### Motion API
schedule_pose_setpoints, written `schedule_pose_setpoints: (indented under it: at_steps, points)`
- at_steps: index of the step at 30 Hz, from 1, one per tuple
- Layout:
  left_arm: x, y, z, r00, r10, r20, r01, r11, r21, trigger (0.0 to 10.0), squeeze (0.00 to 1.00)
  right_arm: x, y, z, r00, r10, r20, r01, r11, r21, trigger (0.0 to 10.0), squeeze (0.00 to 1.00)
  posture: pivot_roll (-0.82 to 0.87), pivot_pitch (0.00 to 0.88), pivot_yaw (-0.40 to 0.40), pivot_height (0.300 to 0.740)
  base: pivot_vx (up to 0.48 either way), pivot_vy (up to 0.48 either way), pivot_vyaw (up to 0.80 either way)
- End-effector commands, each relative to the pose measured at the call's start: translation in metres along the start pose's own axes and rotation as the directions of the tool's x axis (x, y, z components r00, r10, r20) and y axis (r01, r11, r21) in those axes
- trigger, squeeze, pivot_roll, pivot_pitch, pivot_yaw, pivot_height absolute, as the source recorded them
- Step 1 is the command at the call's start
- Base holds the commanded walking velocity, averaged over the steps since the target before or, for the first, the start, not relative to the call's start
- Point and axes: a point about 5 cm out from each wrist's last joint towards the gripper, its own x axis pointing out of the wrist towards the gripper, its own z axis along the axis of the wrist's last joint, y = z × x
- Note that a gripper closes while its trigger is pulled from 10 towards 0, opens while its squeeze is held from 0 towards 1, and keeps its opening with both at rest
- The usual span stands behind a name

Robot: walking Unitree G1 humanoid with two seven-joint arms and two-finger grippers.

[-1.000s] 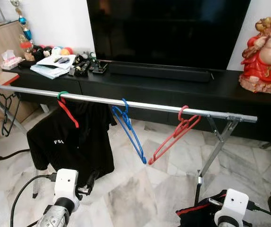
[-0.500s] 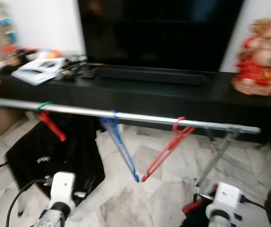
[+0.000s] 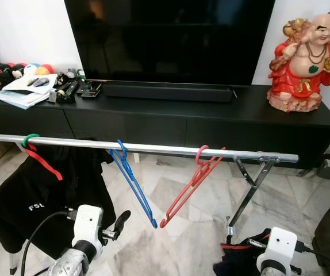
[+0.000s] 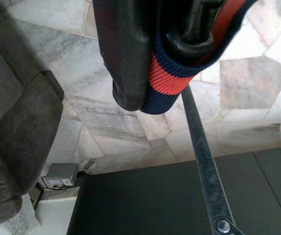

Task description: Hang hanger

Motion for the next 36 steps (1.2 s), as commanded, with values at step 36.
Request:
schedule_pose_setpoints:
  at_steps: [36]
  points:
    - [-0.002, -0.011, 0.003, 1.0, -0.004, 0.016, 0.004, 1.0, 0.012, 10.0, 0.0, -0.001, 0.002, 0.0, 1.0, 0.008, 0.007, -0.008, 1.0, -0.004, 10.0, 0.0, 0.04, 0.04, 0.06, 0.74, 0.139, 0.0, 0.0]
